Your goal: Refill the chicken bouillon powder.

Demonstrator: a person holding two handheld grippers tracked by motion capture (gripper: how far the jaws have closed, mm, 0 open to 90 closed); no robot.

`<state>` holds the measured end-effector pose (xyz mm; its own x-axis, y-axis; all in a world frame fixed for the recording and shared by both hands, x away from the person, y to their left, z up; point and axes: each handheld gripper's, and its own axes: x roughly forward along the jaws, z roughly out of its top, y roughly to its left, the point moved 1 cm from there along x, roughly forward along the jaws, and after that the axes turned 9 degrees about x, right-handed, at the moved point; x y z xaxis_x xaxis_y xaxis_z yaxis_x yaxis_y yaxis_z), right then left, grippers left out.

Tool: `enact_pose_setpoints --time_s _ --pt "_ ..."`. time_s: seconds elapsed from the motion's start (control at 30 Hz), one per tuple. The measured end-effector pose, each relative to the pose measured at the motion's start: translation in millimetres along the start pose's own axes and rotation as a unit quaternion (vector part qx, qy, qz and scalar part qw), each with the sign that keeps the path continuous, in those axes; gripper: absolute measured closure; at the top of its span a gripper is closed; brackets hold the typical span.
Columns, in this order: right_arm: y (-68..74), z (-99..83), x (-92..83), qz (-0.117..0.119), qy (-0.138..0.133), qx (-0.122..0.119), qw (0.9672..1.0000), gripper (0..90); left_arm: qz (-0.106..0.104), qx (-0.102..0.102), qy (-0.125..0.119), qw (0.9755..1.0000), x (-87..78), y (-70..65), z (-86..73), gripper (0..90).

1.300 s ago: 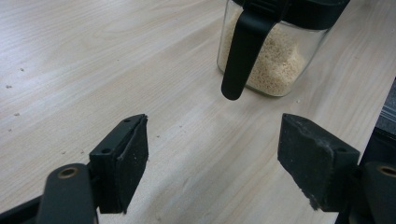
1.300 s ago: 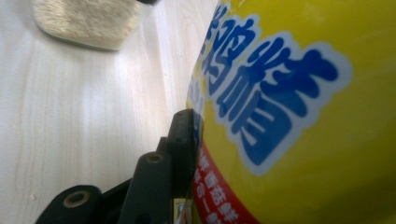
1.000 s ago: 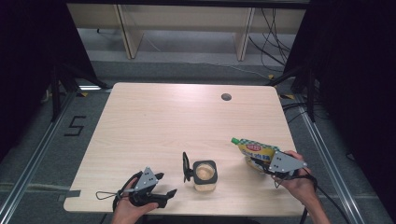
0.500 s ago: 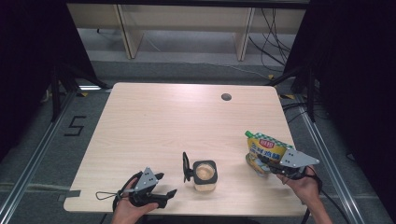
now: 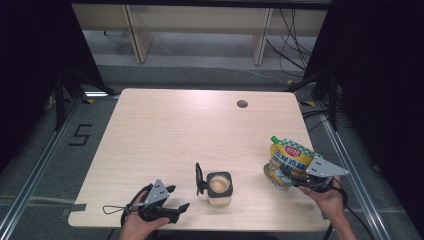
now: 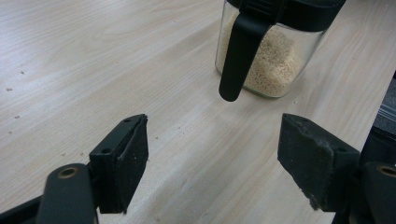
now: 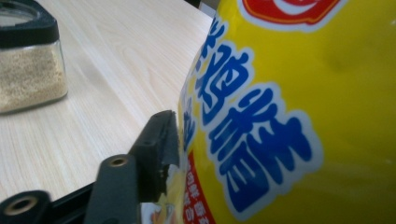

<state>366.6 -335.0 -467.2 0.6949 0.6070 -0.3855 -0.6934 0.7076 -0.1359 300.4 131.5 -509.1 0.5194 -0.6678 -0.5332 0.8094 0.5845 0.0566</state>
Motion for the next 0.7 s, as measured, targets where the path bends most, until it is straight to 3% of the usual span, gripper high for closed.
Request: enact_pose_setpoints --time_s 0.13,0.23,0.27,0.37,0.5,0.6,0.67,0.7 --pt "0.9 0.4 -0.2 -0.002 -0.003 0.006 1.0 41.9 -0.001 0.005 0.006 1.0 -1.2 0.8 0.2 24.3" --pt "0.3 2.0 -2.1 -0.002 -0.009 0.014 0.9999 38.1 0.0 -0.003 0.001 1.0 -0.3 -0.3 -0.2 24.3" --pt "0.2 2.5 -1.3 -0.008 -0.023 0.015 0.9996 37.2 0.0 -0.01 0.002 1.0 -0.2 -1.0 -0.4 24.3" --pt "0.3 4.7 -2.8 -0.011 -0.024 0.023 0.9994 32.7 0.0 -0.005 0.007 1.0 -1.5 -0.3 0.1 24.3" --pt "3.0 6.4 -8.9 -0.01 -0.018 0.061 0.9979 24.7 0.0 0.004 0.007 1.0 -2.3 0.9 0.4 24.3" --pt "4.9 5.7 -16.0 -0.029 -0.011 0.077 0.9965 23.3 0.0 0.005 0.003 1.0 -0.9 0.8 -0.2 24.3" --pt "8.2 3.9 -21.3 -0.047 -0.005 0.091 0.9947 22.9 0.002 0.001 0.013 0.9999 -1.3 -0.1 0.2 24.4" --pt "9.4 3.5 -22.6 -0.045 -0.001 0.1 0.9939 22.7 0.003 -0.001 0.018 0.9998 -1.5 0.1 -0.1 24.3"
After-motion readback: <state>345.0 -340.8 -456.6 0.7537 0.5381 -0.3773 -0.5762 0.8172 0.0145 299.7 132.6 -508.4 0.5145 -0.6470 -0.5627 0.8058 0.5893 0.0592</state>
